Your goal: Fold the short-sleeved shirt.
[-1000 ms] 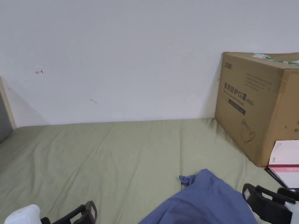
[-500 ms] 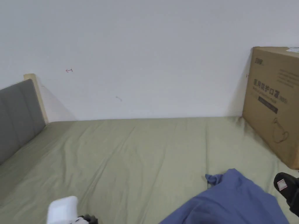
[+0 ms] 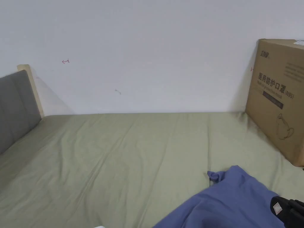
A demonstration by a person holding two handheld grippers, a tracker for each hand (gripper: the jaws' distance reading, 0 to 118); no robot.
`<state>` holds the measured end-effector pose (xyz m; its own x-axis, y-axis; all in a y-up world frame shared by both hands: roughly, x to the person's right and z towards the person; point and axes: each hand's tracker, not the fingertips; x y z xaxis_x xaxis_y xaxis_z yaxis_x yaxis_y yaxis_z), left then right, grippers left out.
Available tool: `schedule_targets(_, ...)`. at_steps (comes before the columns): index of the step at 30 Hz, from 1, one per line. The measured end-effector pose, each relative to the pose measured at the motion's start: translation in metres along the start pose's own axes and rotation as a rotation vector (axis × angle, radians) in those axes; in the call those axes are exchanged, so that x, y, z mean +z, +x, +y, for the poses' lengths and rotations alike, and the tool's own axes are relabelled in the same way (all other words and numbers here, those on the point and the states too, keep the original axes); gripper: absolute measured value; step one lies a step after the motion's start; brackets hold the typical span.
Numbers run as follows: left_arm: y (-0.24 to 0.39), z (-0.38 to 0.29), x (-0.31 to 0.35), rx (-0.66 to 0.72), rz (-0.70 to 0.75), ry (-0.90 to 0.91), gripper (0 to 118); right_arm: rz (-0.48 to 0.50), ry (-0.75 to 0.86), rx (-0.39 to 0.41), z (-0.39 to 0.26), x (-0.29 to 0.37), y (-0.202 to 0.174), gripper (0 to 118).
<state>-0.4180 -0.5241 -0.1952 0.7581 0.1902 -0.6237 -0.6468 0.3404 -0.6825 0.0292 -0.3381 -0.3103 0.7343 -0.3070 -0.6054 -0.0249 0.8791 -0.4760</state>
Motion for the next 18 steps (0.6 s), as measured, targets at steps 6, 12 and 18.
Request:
schedule_targets(6, 0.035, -0.028, 0.022, -0.247, 0.108, 0.099, 55, -0.017, -0.040, 0.007, -0.007, -0.011, -0.001, 0)
schedule_targets(12, 0.018, -0.034, 0.063, -0.103, -0.087, 0.216, 0, 0.010, -0.057, -0.040, -0.005, -0.026, 0.001, 0)
schedule_targets(18, 0.003, -0.020, 0.103, -0.089, -0.121, 0.283, 0, 0.119, -0.091, -0.085, 0.059, -0.082, 0.026, 0)
